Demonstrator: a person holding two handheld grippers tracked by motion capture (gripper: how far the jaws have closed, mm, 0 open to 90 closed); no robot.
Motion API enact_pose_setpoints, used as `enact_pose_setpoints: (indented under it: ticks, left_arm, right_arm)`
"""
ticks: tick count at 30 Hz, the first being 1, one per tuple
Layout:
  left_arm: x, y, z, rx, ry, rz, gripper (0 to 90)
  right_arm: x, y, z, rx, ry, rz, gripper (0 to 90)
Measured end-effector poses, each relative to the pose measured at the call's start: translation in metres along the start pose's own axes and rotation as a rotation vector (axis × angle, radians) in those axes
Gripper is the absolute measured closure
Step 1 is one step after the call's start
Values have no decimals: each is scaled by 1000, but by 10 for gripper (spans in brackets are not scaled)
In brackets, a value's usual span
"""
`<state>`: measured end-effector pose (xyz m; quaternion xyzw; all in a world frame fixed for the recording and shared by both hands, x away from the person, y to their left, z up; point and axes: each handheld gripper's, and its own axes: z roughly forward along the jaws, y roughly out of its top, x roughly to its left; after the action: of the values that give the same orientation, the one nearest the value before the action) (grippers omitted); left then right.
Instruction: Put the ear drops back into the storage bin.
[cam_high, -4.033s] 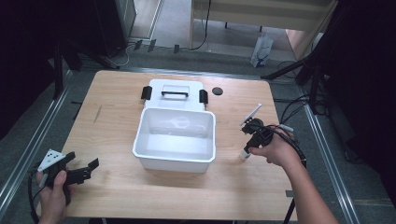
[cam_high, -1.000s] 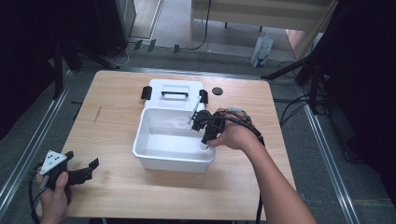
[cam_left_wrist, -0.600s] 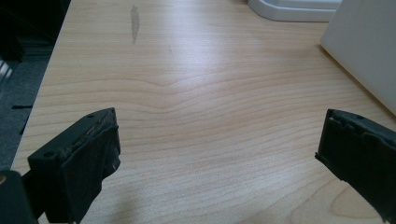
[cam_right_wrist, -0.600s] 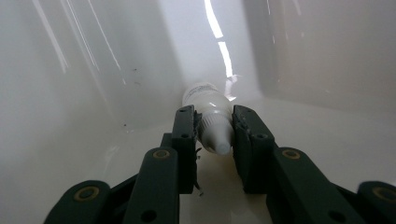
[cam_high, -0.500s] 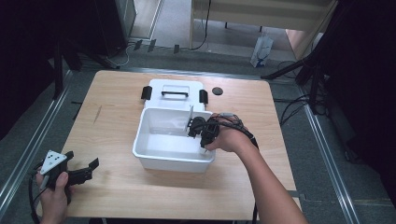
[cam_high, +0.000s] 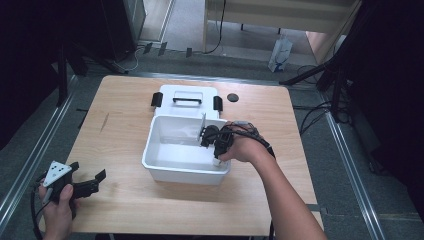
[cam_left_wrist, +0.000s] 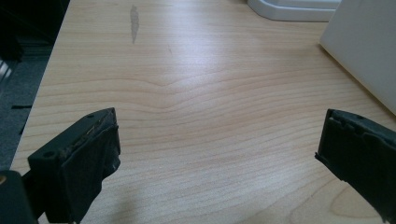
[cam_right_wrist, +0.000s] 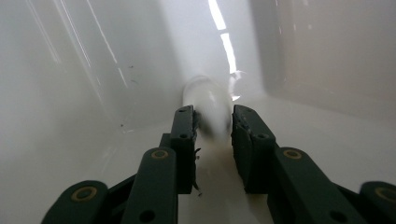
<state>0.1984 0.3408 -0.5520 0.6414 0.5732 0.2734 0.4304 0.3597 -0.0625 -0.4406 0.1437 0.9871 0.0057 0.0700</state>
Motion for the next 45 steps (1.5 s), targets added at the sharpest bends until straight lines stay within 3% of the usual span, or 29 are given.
enact_pose_setpoints:
  ticks: [4,8,9,16,19,22,24,25,27,33,37,41,45]
  left_arm:
    - [0,0,0,1,0,0,1]
    - [0,0,0,1,-2,1,1]
    - [0,0,0,2,-2,1,1]
    - [0,0,0,5,-2,3,1]
    - [0,0,0,4,-4,3,1]
    - [0,0,0,4,-4,4,1]
    - [1,0,0,2,-5,3,1]
    - [0,0,1,2,-3,1,0]
    - [0,0,1,2,-3,0,0]
    - [0,0,0,2,-2,1,1]
    - [0,0,1,2,0,3,1]
    - [0,0,0,2,-1,3,1]
    - [0,0,1,3,0,6,1]
  right_arm:
    - [0,-1,-1,-10,5,-6,659]
    - [0,-3,-7,-54,9,-3,548]
    - [0,-4,-13,-85,13,11,504]
    - [-1,-8,-35,-165,30,77,369]
    - [0,-12,-50,-223,56,115,338]
    - [0,-14,-55,-235,53,154,320]
    - [-3,-19,-59,-246,60,189,362]
    - [-6,-24,-63,-265,88,217,420]
    - [-8,-27,-65,-278,94,224,411]
    - [-15,-49,-75,-322,22,299,181]
    - [-17,-64,-77,-328,-19,348,128]
    - [-20,-75,-78,-340,-42,391,114]
    - [-24,-96,-73,-329,-59,426,43]
